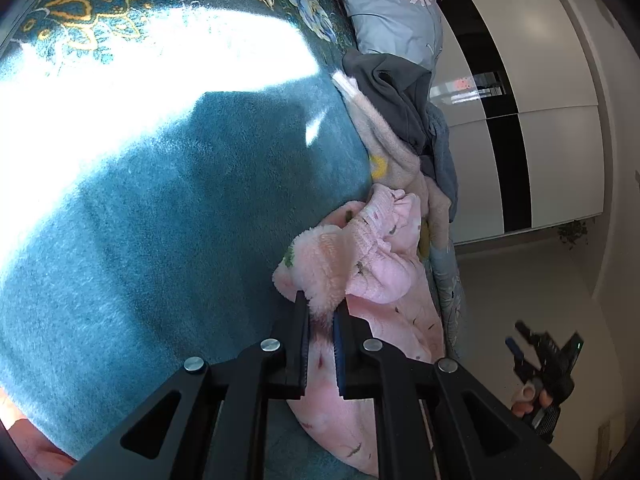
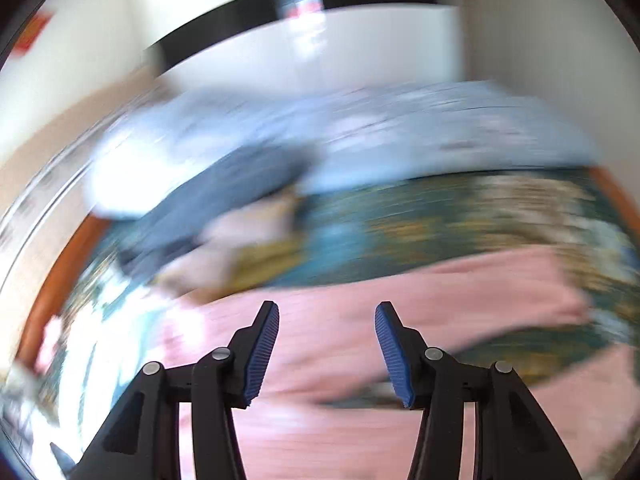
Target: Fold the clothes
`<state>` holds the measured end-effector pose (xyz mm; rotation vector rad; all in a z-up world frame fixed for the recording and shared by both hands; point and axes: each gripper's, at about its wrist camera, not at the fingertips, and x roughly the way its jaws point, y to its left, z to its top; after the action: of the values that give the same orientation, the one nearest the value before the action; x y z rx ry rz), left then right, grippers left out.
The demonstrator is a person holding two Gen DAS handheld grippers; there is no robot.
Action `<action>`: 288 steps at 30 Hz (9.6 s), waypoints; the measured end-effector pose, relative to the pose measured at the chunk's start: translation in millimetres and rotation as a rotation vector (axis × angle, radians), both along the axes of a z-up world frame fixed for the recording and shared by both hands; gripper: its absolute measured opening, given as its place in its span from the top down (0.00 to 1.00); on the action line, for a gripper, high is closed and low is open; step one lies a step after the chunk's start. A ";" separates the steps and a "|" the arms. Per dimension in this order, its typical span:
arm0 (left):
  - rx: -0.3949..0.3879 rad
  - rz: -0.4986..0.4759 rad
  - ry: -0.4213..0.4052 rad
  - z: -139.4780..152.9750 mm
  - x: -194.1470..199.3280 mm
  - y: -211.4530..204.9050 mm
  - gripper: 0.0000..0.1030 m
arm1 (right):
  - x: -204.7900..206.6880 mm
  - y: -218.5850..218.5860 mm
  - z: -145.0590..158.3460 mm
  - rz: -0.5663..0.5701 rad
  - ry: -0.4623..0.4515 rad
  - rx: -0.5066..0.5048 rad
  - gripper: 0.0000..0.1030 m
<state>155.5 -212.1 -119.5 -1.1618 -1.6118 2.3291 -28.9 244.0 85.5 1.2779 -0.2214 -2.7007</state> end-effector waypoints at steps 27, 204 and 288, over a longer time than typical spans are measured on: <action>0.003 -0.096 -0.009 3.3 -10.2 17.7 0.92 | -62.3 -151.0 -161.3 0.106 -0.252 0.034 0.95; -0.163 -0.214 0.227 42.1 -121.5 128.3 0.47 | 49.5 438.4 -79.3 -0.652 -0.003 0.169 0.89; 0.032 -0.155 0.058 88.8 -76.0 94.1 0.97 | 120.8 361.2 -54.4 -0.379 0.088 -0.524 0.96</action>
<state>79.5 -118.0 -30.7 -1.1567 -1.4778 2.2121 91.9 605.2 31.1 1.0324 -1.1744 -2.6920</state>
